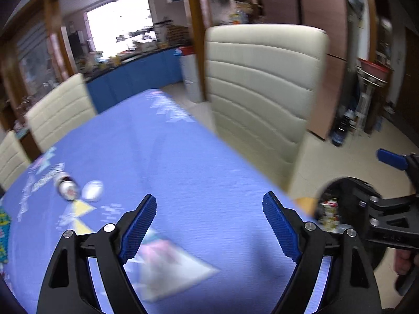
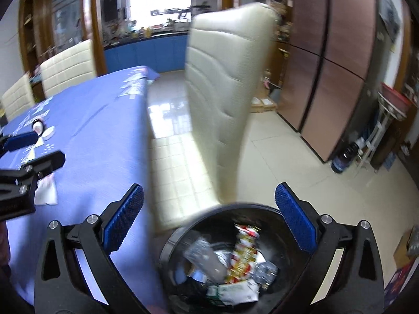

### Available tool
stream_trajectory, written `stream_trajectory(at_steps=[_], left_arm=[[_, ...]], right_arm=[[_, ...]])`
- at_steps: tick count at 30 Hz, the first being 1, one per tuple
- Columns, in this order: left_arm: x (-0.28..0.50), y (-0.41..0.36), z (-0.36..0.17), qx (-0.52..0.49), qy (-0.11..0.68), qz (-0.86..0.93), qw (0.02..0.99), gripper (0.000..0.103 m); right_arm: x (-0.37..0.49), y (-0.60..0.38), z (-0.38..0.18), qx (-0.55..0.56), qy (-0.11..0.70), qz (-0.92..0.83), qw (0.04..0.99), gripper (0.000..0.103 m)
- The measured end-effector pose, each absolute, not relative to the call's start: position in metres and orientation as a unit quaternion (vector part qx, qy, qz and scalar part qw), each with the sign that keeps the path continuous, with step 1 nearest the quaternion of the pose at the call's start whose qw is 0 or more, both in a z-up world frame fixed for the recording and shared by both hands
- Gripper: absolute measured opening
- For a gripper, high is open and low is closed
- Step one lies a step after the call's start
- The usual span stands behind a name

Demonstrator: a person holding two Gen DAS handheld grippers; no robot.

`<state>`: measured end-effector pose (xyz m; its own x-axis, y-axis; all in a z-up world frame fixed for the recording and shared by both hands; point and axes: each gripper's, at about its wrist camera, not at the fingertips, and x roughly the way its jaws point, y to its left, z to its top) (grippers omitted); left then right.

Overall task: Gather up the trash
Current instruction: 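Move both tools back over the table toward the brown bottle and white cap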

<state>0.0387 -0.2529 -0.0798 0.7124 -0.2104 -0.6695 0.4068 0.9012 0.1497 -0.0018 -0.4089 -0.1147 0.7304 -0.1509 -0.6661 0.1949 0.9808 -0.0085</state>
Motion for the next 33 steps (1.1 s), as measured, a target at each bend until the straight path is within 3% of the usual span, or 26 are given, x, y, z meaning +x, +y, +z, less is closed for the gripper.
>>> stream_trajectory(at_steps=[15,25,28,33], left_arm=[[0.173,-0.07,-0.093,0.104,0.381,-0.032,0.918,0.082],[0.211,-0.031,-0.103,0.13,0.401,-0.135,0.897,0.082],[0.215,-0.031,-0.11,0.157,0.406,-0.181,0.882,0.09],[0.222,-0.036,-0.12,0.206,0.4,-0.207,0.869,0.09]], right_arm=[[0.125,-0.23,-0.098,-0.046,0.373,0.028,0.926,0.099],[0.178,-0.153,-0.118,-0.072,0.41,0.108,0.903,0.099],[0.183,-0.14,-0.123,-0.077,0.417,0.123,0.897,0.099],[0.192,-0.13,-0.13,-0.083,0.425,0.135,0.891,0.099]])
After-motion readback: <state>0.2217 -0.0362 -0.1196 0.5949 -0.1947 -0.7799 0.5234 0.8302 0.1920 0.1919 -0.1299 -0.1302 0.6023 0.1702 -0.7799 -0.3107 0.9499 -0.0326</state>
